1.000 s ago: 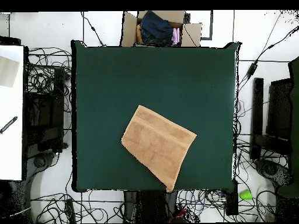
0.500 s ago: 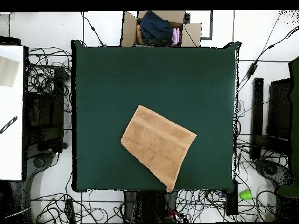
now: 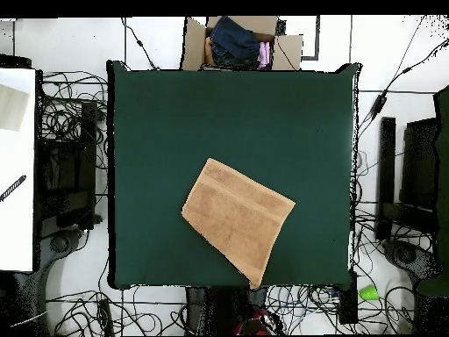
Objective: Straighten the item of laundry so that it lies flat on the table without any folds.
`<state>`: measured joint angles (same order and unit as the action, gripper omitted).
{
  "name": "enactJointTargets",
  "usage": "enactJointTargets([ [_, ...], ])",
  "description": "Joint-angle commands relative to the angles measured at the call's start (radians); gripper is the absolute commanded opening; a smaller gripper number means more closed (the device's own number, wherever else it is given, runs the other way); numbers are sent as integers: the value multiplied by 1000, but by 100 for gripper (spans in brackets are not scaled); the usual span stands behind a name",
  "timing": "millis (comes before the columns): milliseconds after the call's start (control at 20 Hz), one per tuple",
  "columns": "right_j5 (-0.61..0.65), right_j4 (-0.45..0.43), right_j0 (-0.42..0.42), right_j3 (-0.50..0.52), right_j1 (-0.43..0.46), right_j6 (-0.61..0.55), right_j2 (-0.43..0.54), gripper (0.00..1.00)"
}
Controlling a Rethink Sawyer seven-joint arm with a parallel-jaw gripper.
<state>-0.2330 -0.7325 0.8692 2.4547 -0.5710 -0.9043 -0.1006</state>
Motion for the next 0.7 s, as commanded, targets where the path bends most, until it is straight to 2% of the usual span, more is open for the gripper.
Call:
enactJointTargets([
  [50, 7, 8, -25, -70, 229, -258, -97, 100],
  [250, 0, 15, -11, -87, 258, -239, -101, 100],
  [700, -70, 22, -42, -105, 320, -244, -149, 100],
])
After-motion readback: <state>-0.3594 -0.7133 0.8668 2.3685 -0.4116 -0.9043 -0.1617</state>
